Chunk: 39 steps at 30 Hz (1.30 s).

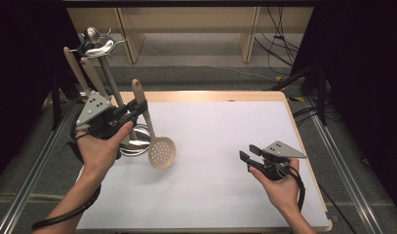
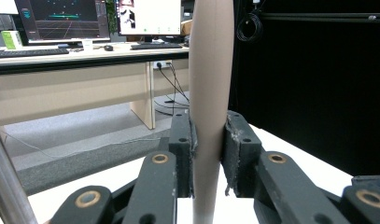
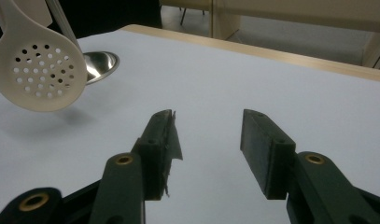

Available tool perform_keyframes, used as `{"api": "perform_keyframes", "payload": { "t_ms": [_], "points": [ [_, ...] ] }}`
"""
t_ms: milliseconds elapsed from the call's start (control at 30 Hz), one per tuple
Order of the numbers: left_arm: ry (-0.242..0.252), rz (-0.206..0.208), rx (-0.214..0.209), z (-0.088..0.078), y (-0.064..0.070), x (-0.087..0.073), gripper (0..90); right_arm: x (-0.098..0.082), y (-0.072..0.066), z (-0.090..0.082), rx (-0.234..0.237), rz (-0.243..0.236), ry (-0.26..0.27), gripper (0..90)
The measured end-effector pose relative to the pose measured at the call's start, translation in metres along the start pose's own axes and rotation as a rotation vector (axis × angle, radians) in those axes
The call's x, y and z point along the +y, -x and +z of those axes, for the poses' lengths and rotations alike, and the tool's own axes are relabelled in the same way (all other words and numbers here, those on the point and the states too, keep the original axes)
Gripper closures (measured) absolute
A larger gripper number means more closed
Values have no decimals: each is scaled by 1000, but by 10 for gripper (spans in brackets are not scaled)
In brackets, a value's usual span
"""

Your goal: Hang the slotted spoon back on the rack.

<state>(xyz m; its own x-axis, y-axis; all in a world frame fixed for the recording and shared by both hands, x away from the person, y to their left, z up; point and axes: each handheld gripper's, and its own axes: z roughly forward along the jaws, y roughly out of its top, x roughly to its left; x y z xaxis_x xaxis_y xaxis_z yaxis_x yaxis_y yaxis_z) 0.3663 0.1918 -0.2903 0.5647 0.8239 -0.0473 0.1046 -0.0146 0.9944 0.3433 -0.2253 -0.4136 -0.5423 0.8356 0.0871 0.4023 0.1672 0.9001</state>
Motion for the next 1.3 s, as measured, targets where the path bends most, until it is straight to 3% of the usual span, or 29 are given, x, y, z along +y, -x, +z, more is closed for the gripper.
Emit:
{"api": "perform_keyframes", "payload": {
  "t_ms": [200, 333, 433, 567, 733, 767, 867, 933, 967, 1033, 1100, 1133, 1167, 1200, 1233, 1300],
  "points": [
    [-9, -2, 8, 1, -2, 0, 744, 1, 2, -1, -5, -29, 8, 543],
    [-16, -7, 5, 2, -3, 0, 744, 0, -2, -2, 3, 27, -13, 542],
    [-19, -2, 11, 2, -5, 0, 744, 0, -1, -2, 1, 11, -7, 542],
    [-25, 0, 21, 2, -7, 2, 744, 1, -3, -3, 9, 33, -3, 541],
    [-25, 3, 29, 1, -10, 5, 744, 1, -1, -2, 10, 1, 1, 540],
    [-26, 5, 29, 1, -11, 5, 744, 0, -3, -2, 13, 26, 5, 539],
    [-24, 0, 32, 1, -12, 7, 744, 0, -3, -2, 13, 21, 5, 539],
    [-22, -3, 35, 1, -13, 9, 744, 0, -1, -2, 6, -2, 2, 538],
    [-24, -1, 36, 1, -13, 9, 744, 0, -4, -3, 9, 32, -10, 537],
    [-24, 1, 39, 0, -14, 10, 744, 0, -4, -1, 16, 36, 5, 537],
    [-24, -1, 40, 0, -15, 11, 744, 0, -2, -1, 14, 6, 5, 537],
    [-22, -5, 41, 1, -15, 11, 744, 0, -5, -2, 8, 24, 3, 536],
    [-23, -6, 43, 1, -16, 11, 744, 0, -3, 0, 4, -5, 28, 536],
    [-23, -5, 43, 1, -17, 12, 744, 0, -4, -1, 18, 20, 11, 535],
    [-22, -9, 44, 1, -17, 12, 744, 0, -3, -1, 15, 4, 5, 535],
    [-25, -7, 45, 1, -18, 13, 744, 0, -5, -1, 22, 31, -4, 535]
  ]
}}
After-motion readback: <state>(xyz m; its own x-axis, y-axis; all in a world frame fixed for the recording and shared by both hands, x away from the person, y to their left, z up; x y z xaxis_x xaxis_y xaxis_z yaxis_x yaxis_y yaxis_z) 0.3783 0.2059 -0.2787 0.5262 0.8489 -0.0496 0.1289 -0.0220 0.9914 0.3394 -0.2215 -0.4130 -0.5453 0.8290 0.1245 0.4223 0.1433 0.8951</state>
